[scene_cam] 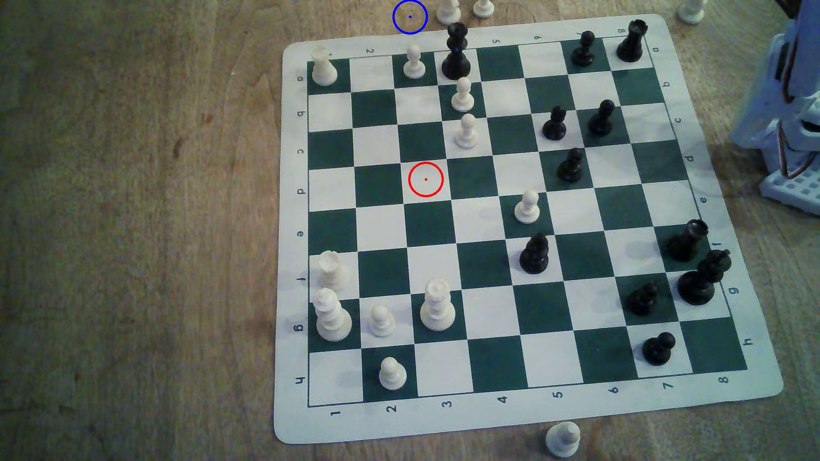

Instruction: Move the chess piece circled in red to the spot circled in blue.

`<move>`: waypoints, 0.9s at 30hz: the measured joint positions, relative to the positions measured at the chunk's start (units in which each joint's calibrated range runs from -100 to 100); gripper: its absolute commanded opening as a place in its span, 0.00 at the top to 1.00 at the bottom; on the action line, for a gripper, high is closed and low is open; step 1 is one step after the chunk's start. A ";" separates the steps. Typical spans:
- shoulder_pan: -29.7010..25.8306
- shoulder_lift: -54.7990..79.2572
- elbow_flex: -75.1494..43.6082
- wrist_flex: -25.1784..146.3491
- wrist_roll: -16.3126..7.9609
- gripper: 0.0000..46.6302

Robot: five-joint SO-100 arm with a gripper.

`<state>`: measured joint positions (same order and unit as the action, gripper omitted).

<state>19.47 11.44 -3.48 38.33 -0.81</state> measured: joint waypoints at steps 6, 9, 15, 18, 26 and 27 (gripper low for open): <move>0.52 7.62 2.80 -7.81 1.51 0.99; 0.88 9.30 2.80 -9.56 1.95 0.99; 2.88 11.23 2.80 -11.00 3.37 0.99; 3.32 11.56 2.98 -11.00 3.47 0.97; 3.32 11.56 4.61 -11.00 3.47 0.59; 3.32 11.56 4.79 -11.08 3.47 0.57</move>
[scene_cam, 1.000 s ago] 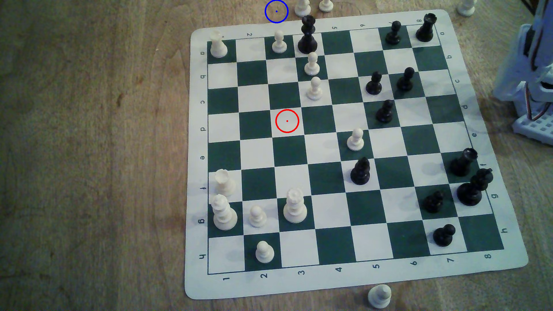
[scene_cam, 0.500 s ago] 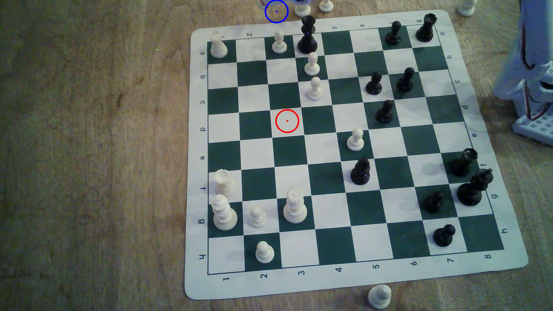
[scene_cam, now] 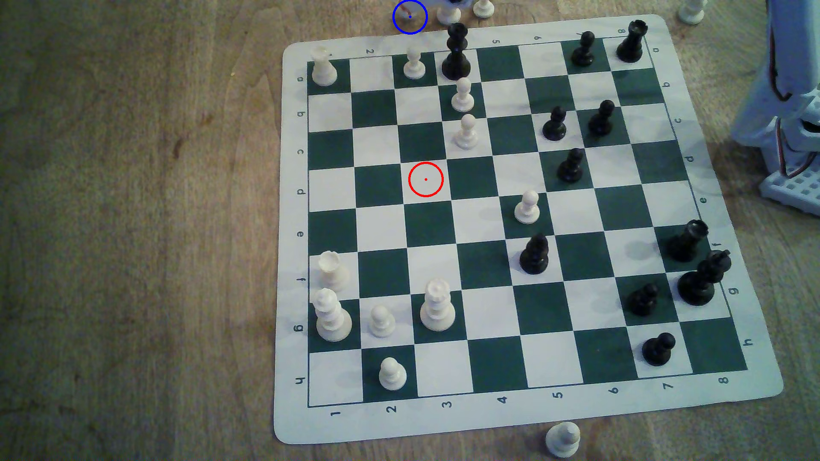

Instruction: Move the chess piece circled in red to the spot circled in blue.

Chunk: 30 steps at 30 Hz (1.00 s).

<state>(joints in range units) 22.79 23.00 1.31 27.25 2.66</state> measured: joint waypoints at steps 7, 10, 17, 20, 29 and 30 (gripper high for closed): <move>0.00 0.00 1.63 -2.79 0.05 0.55; 0.00 0.00 1.63 -3.75 0.05 0.55; 0.00 0.00 1.63 -5.10 -0.49 0.55; 0.00 -1.59 1.72 -3.51 -0.98 0.55; -2.73 -20.03 4.61 8.13 -2.44 0.97; -3.47 -22.71 5.96 9.56 -2.64 0.98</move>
<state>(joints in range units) 19.32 0.29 7.28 36.81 0.02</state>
